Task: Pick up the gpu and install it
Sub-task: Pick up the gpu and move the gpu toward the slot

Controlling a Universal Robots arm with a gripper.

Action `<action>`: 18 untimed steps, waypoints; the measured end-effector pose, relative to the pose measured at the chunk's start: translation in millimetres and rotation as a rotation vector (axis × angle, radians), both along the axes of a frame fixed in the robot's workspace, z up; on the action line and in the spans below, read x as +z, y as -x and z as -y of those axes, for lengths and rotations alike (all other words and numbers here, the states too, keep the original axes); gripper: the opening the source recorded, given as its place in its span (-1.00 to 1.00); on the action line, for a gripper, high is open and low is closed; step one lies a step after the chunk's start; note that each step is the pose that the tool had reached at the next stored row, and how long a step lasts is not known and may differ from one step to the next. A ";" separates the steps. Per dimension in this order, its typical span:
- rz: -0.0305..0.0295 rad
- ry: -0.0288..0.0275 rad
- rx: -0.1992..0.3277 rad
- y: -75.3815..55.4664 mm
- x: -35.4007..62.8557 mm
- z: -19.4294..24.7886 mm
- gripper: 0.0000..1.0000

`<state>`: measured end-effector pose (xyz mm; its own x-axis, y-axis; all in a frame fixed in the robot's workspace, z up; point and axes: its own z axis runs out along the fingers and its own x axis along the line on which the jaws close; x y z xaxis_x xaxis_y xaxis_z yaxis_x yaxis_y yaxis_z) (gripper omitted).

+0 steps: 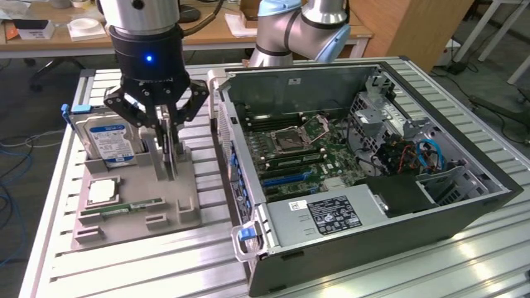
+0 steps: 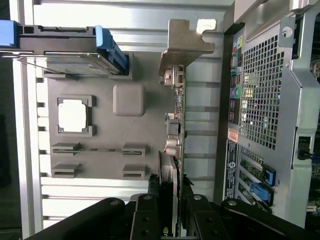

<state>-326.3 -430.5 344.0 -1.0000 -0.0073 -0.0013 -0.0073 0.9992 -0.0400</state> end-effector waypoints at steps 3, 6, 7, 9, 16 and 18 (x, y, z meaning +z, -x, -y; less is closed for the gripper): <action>-0.0001 -0.0002 0.000 0.2 3.5 0.0 -0.47; 0.0000 -0.0002 0.000 0.7 6.0 0.0 -0.47; 0.0000 -0.0002 0.000 0.8 6.9 0.0 -0.47; -0.0001 -0.0002 0.000 1.0 8.9 0.0 -0.47; 0.0000 -0.0003 0.000 1.2 16.8 0.0 -0.47; -0.0001 -0.0003 0.000 1.2 18.7 0.1 -0.47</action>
